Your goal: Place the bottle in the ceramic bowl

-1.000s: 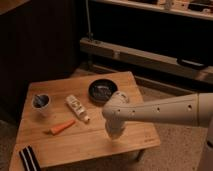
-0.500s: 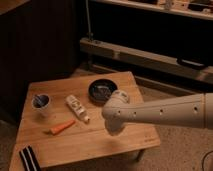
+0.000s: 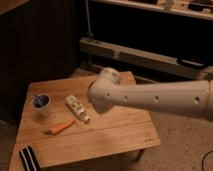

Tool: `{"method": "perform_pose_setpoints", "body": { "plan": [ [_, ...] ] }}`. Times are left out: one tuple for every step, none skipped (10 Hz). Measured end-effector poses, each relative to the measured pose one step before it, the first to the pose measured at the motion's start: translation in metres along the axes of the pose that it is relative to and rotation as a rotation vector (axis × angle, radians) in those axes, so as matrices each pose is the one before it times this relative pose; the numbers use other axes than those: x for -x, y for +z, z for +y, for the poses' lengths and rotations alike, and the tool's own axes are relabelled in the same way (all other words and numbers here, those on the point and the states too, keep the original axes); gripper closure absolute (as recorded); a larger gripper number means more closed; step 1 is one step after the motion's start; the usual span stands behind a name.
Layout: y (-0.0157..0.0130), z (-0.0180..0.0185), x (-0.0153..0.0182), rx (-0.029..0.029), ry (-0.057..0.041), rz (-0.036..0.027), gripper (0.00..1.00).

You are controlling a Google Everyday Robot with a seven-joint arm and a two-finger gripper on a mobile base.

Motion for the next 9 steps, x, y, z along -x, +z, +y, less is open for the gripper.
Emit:
{"method": "perform_pose_setpoints", "body": {
  "plan": [
    [-0.00155,-0.00013,-0.00927,0.00661,-0.00468,-0.00807,0.86],
    [-0.00158,-0.00253,-0.00511,0.00051,-0.00503,-0.00043,0.86],
    [0.00005,0.00116,0.00031,0.00136,0.00117,0.00014,0.86],
    [0.00035,0.00211,0.00054,0.00058,0.00264,0.00061,0.86],
    [0.00153,-0.00150,-0.00105,-0.01348,-0.00764,0.01102,0.86],
    [0.00552,0.00596,-0.00099,-0.04296,-0.00466,0.03175,0.86],
    [0.01019,0.00987,-0.00358,-0.05465,-0.00732,0.03074,0.86],
    [0.01456,0.01056,-0.00528,-0.07130,-0.01106,0.02137,0.86],
    [0.01727,0.01095,-0.00835,-0.07809,-0.01547,0.01277,0.86]
  ]
}}
